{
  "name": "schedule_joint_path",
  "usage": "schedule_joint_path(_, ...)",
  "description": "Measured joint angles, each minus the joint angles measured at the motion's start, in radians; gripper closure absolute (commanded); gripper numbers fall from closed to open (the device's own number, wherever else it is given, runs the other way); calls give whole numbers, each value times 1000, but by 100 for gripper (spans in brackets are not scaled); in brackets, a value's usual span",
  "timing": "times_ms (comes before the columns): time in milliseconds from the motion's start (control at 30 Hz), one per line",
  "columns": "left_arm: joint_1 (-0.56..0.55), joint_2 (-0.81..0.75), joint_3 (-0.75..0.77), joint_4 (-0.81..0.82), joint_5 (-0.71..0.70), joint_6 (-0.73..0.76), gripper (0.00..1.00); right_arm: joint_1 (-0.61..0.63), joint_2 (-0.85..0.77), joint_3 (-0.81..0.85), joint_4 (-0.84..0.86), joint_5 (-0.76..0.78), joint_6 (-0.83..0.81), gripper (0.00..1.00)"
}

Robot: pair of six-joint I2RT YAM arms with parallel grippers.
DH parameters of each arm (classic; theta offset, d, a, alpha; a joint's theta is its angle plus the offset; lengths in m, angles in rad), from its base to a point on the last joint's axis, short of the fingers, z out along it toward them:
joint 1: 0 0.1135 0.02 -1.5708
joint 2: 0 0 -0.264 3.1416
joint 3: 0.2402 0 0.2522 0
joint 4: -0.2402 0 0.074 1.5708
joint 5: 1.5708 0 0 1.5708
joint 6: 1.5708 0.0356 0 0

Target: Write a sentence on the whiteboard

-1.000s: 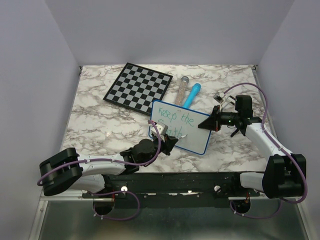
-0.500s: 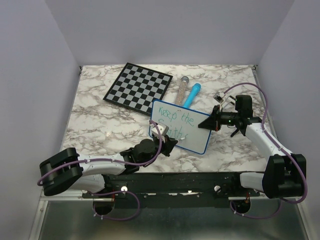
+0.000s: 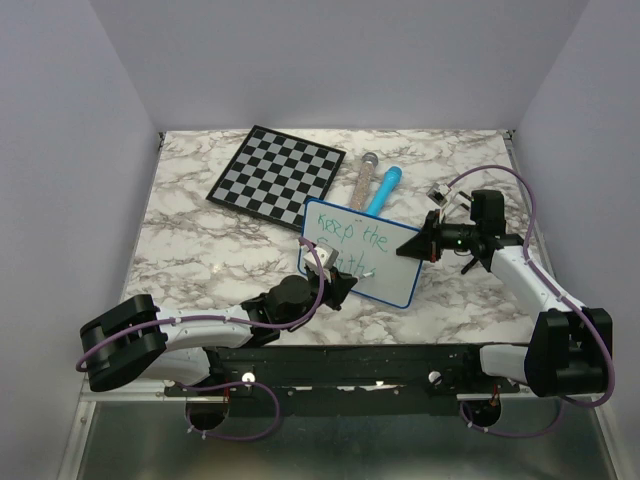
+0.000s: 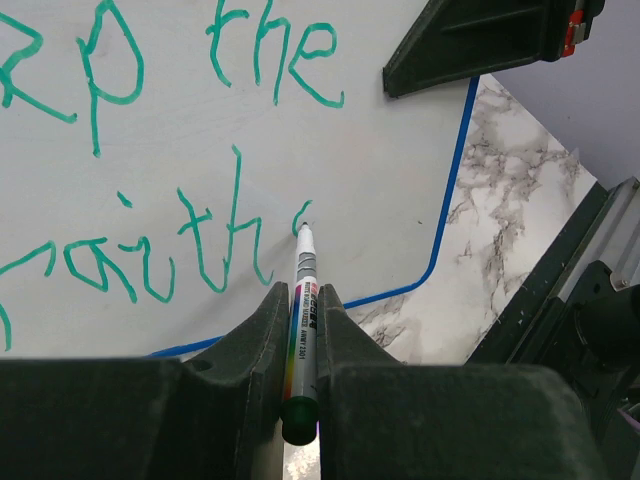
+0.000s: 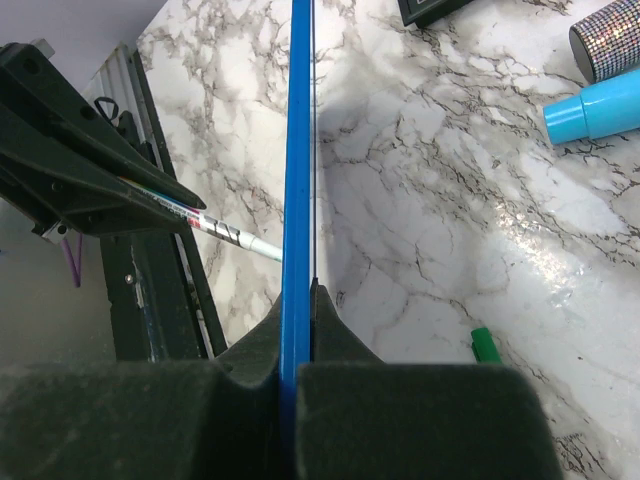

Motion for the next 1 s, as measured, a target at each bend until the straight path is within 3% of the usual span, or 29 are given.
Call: schedule_joint_path(1000, 35, 4, 6, 26, 53, -28, 100, 0, 0, 0, 1, 2, 0, 99)
